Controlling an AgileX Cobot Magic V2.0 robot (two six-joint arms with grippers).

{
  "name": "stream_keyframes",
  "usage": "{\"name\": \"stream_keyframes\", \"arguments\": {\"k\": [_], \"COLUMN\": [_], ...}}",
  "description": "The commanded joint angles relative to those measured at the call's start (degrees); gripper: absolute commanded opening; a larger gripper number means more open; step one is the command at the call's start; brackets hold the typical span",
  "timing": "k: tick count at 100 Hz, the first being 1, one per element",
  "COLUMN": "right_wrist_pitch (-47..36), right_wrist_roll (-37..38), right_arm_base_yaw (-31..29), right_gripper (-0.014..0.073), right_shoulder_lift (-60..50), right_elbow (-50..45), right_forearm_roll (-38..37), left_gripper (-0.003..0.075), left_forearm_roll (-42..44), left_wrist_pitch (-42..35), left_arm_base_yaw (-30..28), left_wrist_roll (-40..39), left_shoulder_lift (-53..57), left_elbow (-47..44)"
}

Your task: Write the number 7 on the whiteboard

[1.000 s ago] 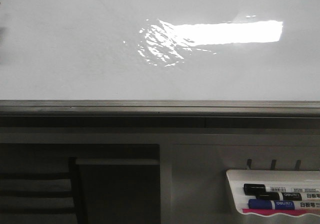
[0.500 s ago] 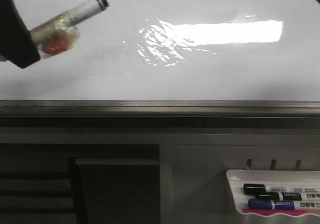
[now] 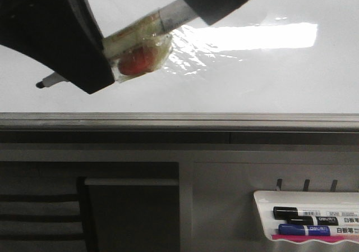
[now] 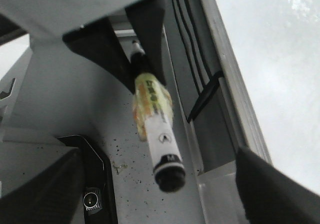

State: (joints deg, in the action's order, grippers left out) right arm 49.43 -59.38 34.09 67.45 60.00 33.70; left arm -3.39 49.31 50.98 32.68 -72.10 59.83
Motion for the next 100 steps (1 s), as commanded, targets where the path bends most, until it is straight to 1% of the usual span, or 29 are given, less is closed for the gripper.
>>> {"name": "stream_keyframes", "arguments": {"k": [1, 13, 19, 28, 43, 50, 67, 100], "right_wrist_pitch": [-3.01, -2.89, -3.37, -3.75, -4.56, -4.34, -4.46, -4.35], "right_wrist_roll": [-1.68, -2.79, -4.24, -8.41, -9.29, -10.33, -11.71, -11.71], "right_arm_base_yaw": [0.77, 0.77, 0.77, 0.77, 0.77, 0.77, 0.81, 0.81], "right_gripper": [0.0458, 0.0417, 0.0417, 0.0417, 0.0404, 0.0355, 0.0200, 0.0019], "right_shoulder_lift": [-0.08, 1.87, 2.75, 3.41, 4.54, 5.06, 5.57, 5.57], "right_elbow": [1.97, 1.97, 1.97, 1.97, 1.97, 1.97, 1.97, 1.97], "right_forearm_roll": [2.44, 2.68, 4.57, 8.44, 8.90, 9.19, 10.62, 10.62], "left_gripper": [-0.0020, -0.0020, -0.0020, -0.0020, -0.0020, -0.0020, -0.0020, -0.0020], "left_forearm_roll": [-0.70, -0.70, -0.70, -0.70, -0.70, -0.70, -0.70, -0.70], "left_wrist_pitch": [-2.77, -2.85, -3.22, -3.77, -4.11, -4.11, -4.11, -4.11], "left_arm_base_yaw": [0.76, 0.76, 0.76, 0.76, 0.76, 0.76, 0.76, 0.76], "left_wrist_roll": [0.06, 0.06, 0.06, 0.06, 0.06, 0.06, 0.06, 0.06], "left_shoulder_lift": [1.63, 1.63, 1.63, 1.63, 1.63, 1.63, 1.63, 1.63], "left_elbow": [1.93, 1.93, 1.93, 1.93, 1.93, 1.93, 1.93, 1.93]}}
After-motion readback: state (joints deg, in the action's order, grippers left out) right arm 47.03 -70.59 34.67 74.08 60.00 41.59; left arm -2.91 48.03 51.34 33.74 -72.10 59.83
